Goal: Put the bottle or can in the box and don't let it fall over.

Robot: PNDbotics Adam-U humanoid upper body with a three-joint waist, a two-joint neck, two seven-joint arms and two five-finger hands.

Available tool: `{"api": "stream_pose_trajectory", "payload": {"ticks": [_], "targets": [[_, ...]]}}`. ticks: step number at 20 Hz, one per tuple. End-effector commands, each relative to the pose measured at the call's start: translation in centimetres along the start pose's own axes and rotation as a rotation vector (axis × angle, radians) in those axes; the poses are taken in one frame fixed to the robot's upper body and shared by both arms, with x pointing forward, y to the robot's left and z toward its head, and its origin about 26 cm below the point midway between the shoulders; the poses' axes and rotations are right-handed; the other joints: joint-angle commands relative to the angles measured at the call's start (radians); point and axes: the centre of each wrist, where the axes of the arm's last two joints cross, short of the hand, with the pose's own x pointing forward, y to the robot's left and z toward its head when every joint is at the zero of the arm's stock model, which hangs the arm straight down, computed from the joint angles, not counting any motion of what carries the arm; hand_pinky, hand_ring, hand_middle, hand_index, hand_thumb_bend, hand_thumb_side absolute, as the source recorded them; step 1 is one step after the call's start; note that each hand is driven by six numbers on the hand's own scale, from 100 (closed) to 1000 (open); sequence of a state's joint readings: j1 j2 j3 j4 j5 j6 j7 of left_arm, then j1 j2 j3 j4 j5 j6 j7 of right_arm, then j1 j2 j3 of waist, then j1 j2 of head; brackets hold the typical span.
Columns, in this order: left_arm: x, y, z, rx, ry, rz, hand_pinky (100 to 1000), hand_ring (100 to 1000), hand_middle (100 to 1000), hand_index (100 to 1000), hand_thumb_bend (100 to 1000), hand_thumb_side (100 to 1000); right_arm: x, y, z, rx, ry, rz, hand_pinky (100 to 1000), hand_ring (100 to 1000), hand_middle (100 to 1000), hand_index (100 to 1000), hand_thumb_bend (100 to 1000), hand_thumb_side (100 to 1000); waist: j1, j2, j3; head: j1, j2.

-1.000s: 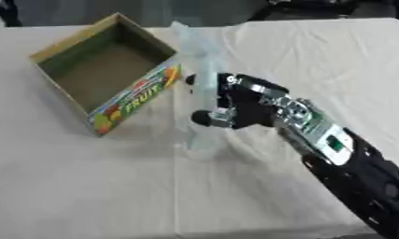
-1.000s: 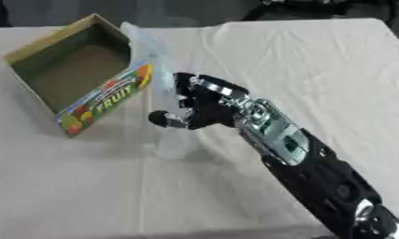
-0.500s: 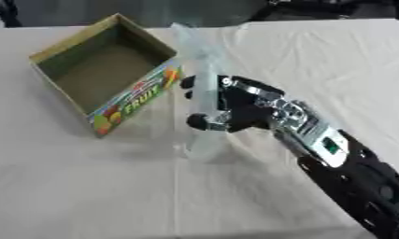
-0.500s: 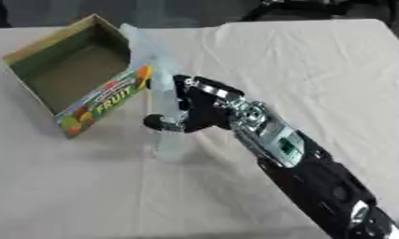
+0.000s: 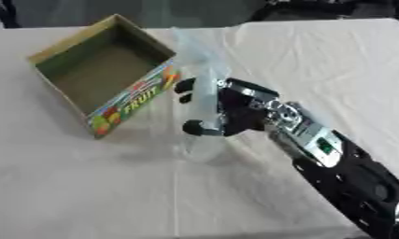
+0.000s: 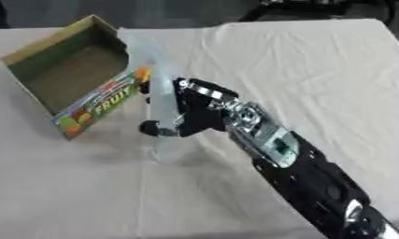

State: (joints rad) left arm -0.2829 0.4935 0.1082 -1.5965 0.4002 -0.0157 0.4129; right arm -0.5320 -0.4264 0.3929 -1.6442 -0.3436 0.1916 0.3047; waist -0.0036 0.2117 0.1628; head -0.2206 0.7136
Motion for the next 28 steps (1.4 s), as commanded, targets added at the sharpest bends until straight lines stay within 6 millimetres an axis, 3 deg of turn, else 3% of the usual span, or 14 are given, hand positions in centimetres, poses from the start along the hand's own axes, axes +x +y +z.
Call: {"api": "stream_pose_trajectory", "payload": {"ticks": [1, 5, 13, 24, 27, 28], "targets": [[1.1, 0.1, -0.6, -0.006, -0.033, -0.002, 775, 789, 756, 802, 653, 761, 0.7, -0.3, -0.2, 0.0, -0.016, 0.002, 762, 897, 889, 876, 518, 156, 0.004, -0.012, 0.0, -0.002, -0.012], [1.1, 0.1, -0.6, -0.006, -0.032, -0.002, 776, 788, 755, 800, 652, 760, 0.5, -0.2, -0.3, -0.014, -0.006, -0.021, 743, 862, 862, 851, 545, 100, 0.005, -0.012, 0.0, -0.001, -0.013], [1.0, 0.2, -0.5, -0.006, -0.029, -0.002, 776, 787, 753, 798, 651, 759, 0.0, -0.1, -0.6, -0.048, 0.015, -0.079, 705, 822, 826, 817, 578, 100, 0.005, -0.011, 0.0, -0.002, -0.014], [1.0, 0.1, -0.5, -0.01, -0.026, 0.0, 778, 786, 751, 795, 649, 760, -0.6, 0.3, -0.9, -0.084, 0.024, -0.137, 540, 704, 733, 737, 520, 100, 0.005, -0.01, 0.0, -0.003, -0.014], [1.0, 0.1, -0.5, -0.01, -0.025, 0.0, 778, 786, 751, 795, 649, 760, -0.6, 0.4, -1.0, -0.092, 0.024, -0.137, 540, 704, 733, 737, 520, 100, 0.006, -0.01, 0.0, -0.003, -0.014], [0.9, 0.1, -0.5, -0.01, -0.024, 0.001, 782, 785, 751, 795, 648, 759, -0.7, 0.4, -1.0, -0.092, 0.025, -0.14, 457, 624, 673, 699, 490, 100, 0.006, -0.009, 0.0, -0.004, -0.014]]}}
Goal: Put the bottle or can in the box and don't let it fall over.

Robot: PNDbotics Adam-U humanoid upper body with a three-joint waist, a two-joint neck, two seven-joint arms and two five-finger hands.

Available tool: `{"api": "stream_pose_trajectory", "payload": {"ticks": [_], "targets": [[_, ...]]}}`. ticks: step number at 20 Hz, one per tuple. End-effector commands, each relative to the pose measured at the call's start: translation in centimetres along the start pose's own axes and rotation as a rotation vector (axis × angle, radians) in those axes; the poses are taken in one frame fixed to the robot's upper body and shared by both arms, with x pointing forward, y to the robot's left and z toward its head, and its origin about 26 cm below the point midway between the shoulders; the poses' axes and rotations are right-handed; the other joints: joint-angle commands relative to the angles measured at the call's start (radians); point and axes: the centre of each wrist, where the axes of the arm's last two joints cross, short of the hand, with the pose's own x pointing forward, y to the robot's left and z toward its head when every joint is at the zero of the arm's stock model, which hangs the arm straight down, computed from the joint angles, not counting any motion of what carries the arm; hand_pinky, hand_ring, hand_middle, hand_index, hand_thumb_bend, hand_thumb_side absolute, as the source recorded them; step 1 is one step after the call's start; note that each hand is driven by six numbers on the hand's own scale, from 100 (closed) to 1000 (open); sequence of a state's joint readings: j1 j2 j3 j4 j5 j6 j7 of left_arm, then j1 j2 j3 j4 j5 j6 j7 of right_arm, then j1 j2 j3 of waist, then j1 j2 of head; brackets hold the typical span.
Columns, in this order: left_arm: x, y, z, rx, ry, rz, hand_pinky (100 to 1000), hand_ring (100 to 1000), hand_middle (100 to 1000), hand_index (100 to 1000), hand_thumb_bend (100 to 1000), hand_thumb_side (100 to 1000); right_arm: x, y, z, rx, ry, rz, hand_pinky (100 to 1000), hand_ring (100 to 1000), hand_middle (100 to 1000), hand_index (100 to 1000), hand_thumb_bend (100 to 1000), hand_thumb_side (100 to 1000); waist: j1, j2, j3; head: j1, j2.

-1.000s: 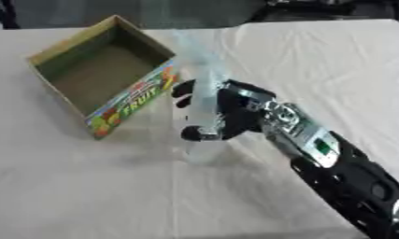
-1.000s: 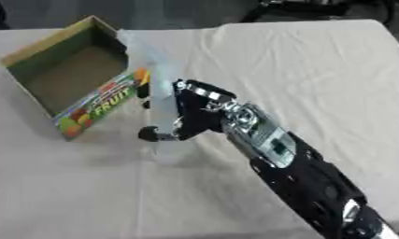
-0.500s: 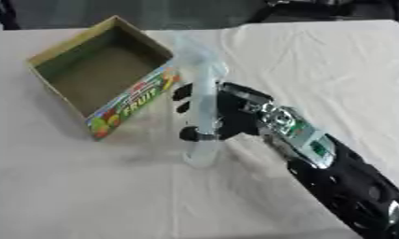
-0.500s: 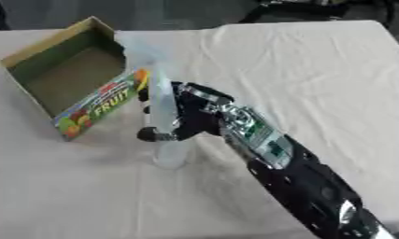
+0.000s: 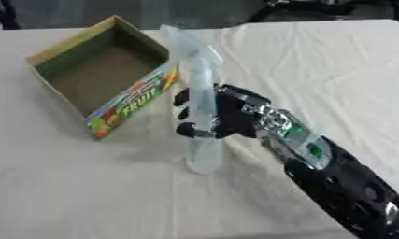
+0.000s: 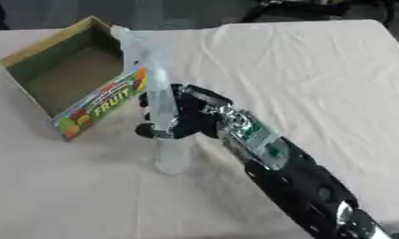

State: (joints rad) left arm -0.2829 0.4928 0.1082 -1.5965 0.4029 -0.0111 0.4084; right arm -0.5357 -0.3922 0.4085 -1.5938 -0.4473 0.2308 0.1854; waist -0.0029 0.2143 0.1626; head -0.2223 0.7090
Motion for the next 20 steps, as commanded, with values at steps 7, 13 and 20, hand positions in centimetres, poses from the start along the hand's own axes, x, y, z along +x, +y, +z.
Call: {"api": "stream_pose_trajectory", "payload": {"ticks": [7, 13, 20], "targets": [[0.96, 0.05, -0.52, -0.006, -0.03, 0.005, 786, 785, 751, 795, 647, 759, 0.28, 0.26, -0.35, -0.003, -0.018, -0.013, 407, 573, 616, 653, 416, 100, 0.006, -0.011, 0.0, -0.003, -0.01], [0.99, 0.08, -0.55, -0.004, -0.029, 0.009, 790, 785, 751, 794, 643, 759, 0.23, 0.47, -0.41, -0.014, -0.045, -0.033, 331, 512, 553, 583, 316, 100, 0.008, -0.01, -0.003, 0.004, -0.012], [1.03, 0.12, -0.57, 0.0, -0.028, 0.017, 792, 782, 740, 777, 641, 755, 0.12, 0.53, -0.38, -0.039, -0.069, -0.066, 180, 394, 435, 452, 100, 100, 0.009, -0.009, -0.002, 0.004, -0.011]]}}
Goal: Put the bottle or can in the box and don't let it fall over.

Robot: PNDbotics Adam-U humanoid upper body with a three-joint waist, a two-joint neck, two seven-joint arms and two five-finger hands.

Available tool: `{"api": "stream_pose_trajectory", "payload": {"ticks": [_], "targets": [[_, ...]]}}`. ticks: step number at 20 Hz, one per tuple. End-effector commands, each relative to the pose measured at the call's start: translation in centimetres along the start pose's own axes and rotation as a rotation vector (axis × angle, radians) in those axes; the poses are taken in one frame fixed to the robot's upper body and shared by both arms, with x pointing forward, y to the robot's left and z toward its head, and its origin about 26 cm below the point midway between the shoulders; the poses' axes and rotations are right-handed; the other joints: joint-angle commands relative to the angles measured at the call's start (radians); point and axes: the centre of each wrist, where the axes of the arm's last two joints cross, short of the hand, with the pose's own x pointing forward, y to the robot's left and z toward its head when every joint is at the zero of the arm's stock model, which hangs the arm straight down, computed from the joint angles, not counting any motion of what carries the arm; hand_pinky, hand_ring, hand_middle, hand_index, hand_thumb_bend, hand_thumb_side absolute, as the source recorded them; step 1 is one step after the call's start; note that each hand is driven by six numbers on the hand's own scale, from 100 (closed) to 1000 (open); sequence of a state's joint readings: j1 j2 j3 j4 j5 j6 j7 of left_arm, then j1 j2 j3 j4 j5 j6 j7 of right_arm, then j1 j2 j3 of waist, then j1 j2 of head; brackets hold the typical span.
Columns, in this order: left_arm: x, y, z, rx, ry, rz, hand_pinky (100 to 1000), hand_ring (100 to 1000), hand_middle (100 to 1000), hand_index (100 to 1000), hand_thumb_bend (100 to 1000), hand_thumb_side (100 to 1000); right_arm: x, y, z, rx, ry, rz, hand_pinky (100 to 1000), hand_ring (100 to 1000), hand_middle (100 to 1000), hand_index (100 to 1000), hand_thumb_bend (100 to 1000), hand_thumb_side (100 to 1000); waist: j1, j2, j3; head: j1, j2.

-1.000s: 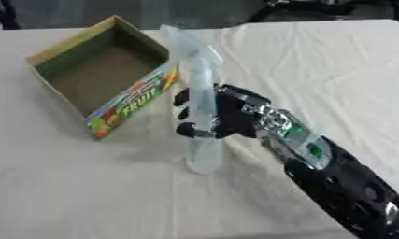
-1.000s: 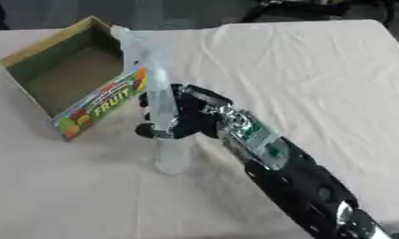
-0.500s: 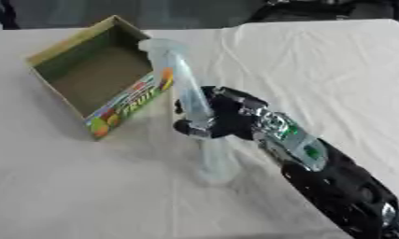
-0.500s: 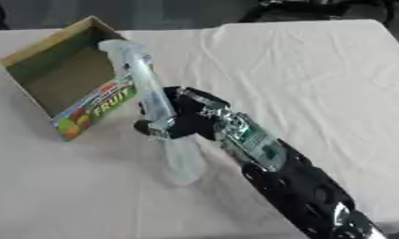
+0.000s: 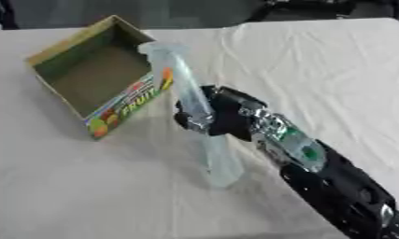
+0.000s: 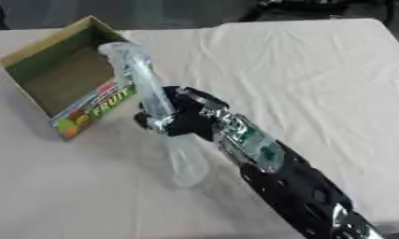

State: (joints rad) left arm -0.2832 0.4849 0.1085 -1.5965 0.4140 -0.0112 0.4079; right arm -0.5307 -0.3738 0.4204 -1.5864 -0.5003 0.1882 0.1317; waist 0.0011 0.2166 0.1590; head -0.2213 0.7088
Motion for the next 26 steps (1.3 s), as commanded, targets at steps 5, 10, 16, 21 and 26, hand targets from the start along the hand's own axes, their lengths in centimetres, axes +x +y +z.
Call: {"api": "stream_pose_trajectory", "payload": {"ticks": [5, 10, 16, 21, 26], "targets": [[1.2, 0.3, -0.7, 0.003, -0.038, 0.006, 790, 778, 727, 765, 639, 752, 0.6, -0.1, -0.1, -0.047, -0.036, -0.029, 130, 293, 325, 351, 128, 100, 0.005, -0.011, 0.001, 0.004, -0.011], [1.3, 0.3, -0.7, 0.003, -0.039, 0.01, 792, 776, 716, 757, 638, 747, 0.9, -0.1, -0.2, -0.124, -0.046, -0.046, 120, 235, 272, 313, 174, 100, 0.005, -0.011, 0.0, 0.003, -0.012], [1.2, 0.3, -0.8, 0.009, -0.037, 0.007, 792, 774, 710, 752, 634, 744, 1.4, 0.0, -0.1, -0.168, -0.108, -0.021, 100, 158, 205, 261, 309, 100, 0.006, -0.011, -0.002, 0.004, -0.013], [1.3, 0.3, -0.8, 0.01, -0.036, 0.008, 790, 773, 707, 743, 633, 742, 2.3, 0.1, -0.1, -0.176, -0.181, 0.033, 100, 148, 197, 254, 311, 100, 0.007, -0.011, -0.003, 0.007, -0.014], [1.3, 0.3, -0.8, 0.006, -0.036, 0.005, 787, 771, 701, 731, 630, 742, 3.2, 0.0, -0.1, -0.176, -0.224, 0.079, 100, 128, 176, 234, 314, 100, 0.006, -0.013, -0.004, 0.01, -0.013]]}}
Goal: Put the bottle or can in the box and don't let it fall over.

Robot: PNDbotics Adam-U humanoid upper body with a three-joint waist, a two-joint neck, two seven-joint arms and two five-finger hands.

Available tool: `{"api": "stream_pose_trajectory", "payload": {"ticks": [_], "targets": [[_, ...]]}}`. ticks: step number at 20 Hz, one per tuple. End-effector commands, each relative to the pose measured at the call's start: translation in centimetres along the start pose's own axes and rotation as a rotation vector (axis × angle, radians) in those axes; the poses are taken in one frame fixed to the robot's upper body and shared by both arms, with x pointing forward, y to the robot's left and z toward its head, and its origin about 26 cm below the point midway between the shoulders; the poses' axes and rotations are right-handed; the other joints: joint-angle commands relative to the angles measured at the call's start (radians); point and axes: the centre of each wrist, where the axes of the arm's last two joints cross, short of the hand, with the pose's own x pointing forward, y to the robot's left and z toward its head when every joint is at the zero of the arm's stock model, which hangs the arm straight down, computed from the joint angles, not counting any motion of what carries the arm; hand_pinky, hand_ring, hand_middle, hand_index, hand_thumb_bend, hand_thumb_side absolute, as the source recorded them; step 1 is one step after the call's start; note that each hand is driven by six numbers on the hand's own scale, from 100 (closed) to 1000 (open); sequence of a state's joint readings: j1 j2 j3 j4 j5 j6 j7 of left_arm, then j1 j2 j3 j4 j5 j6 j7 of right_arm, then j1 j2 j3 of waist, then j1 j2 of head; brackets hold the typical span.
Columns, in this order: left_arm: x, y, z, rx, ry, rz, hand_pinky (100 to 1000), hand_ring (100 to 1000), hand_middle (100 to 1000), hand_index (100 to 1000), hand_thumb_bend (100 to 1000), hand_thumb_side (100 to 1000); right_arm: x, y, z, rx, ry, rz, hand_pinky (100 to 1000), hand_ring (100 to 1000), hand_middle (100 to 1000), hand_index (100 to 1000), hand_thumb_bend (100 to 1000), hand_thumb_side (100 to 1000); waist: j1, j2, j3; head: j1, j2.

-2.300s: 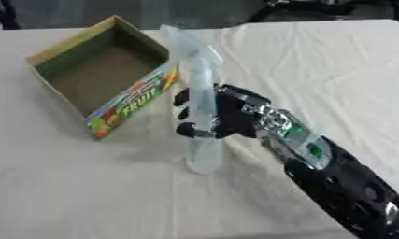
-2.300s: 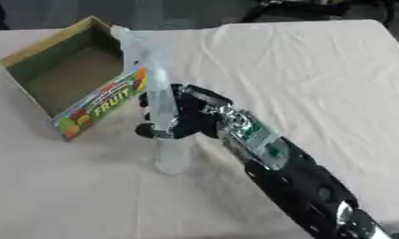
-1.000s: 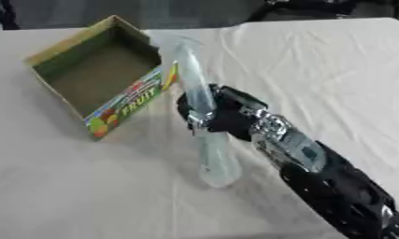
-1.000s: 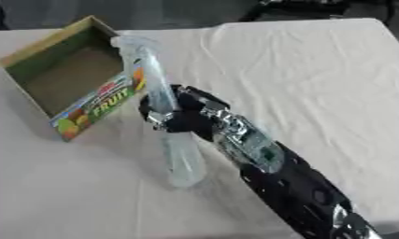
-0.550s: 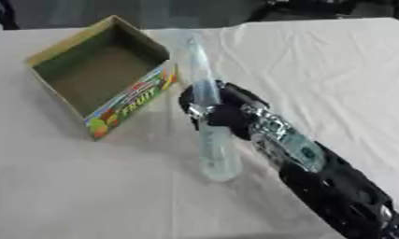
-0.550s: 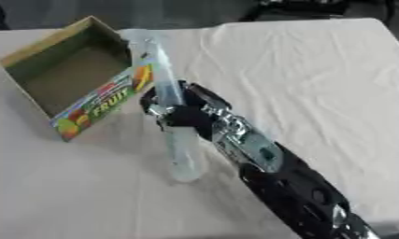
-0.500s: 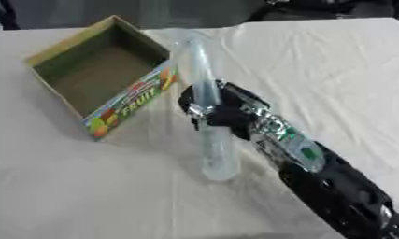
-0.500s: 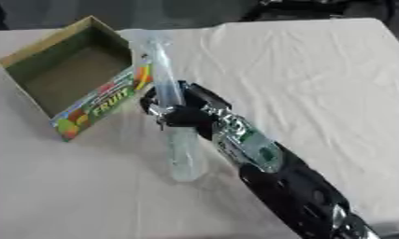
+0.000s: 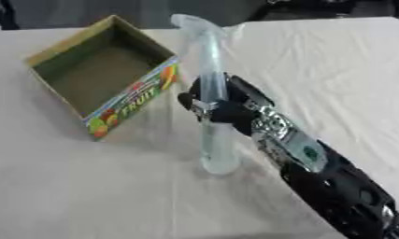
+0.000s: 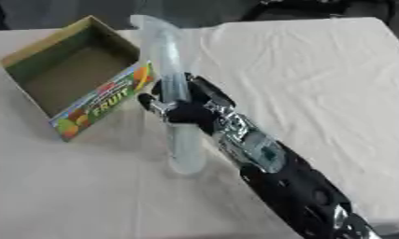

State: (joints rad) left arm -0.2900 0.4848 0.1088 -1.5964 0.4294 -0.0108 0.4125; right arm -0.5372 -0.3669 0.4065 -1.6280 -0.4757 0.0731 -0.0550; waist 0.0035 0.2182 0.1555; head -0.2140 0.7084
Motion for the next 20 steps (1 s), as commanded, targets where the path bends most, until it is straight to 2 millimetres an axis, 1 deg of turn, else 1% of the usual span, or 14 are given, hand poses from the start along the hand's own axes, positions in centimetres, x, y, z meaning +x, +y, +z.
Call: {"api": "stream_pose_trajectory", "payload": {"ticks": [1, 8, 10, 12, 16, 20], "targets": [[1.2, 0.4, -0.7, 0.002, -0.036, -0.013, 786, 770, 699, 728, 630, 741, 2.1, -0.5, -0.4, 0.005, -0.073, 0.052, 100, 124, 170, 228, 315, 100, 0.004, -0.015, 0.0, 0.004, -0.013], [1.3, 0.5, -0.8, 0.006, -0.038, -0.017, 785, 768, 695, 721, 632, 742, 3.7, -0.6, -0.8, 0.004, -0.14, 0.1, 100, 115, 159, 218, 316, 100, 0.003, -0.017, -0.002, 0.008, -0.012], [1.3, 0.5, -0.8, 0.008, -0.04, -0.02, 786, 767, 695, 720, 631, 741, 4.5, -0.7, -1.1, -0.001, -0.167, 0.112, 100, 119, 163, 222, 314, 100, 0.003, -0.018, -0.003, 0.008, -0.013], [1.4, 0.5, -0.8, 0.01, -0.042, -0.021, 785, 767, 695, 720, 631, 741, 5.6, -0.7, -1.7, -0.006, -0.207, 0.138, 100, 122, 165, 224, 311, 100, 0.004, -0.02, -0.004, 0.007, -0.013], [1.4, 0.4, -0.8, 0.004, -0.044, -0.022, 785, 767, 696, 720, 631, 741, 9.0, -0.3, -4.4, -0.015, -0.314, 0.229, 100, 133, 176, 234, 304, 100, 0.006, -0.021, -0.004, -0.002, -0.018], [1.5, 0.2, -0.8, -0.002, -0.046, -0.021, 785, 767, 695, 720, 630, 741, 11.7, 0.5, -7.4, -0.03, -0.389, 0.285, 100, 143, 183, 241, 299, 100, 0.008, -0.016, 0.0, -0.014, -0.022]]}}
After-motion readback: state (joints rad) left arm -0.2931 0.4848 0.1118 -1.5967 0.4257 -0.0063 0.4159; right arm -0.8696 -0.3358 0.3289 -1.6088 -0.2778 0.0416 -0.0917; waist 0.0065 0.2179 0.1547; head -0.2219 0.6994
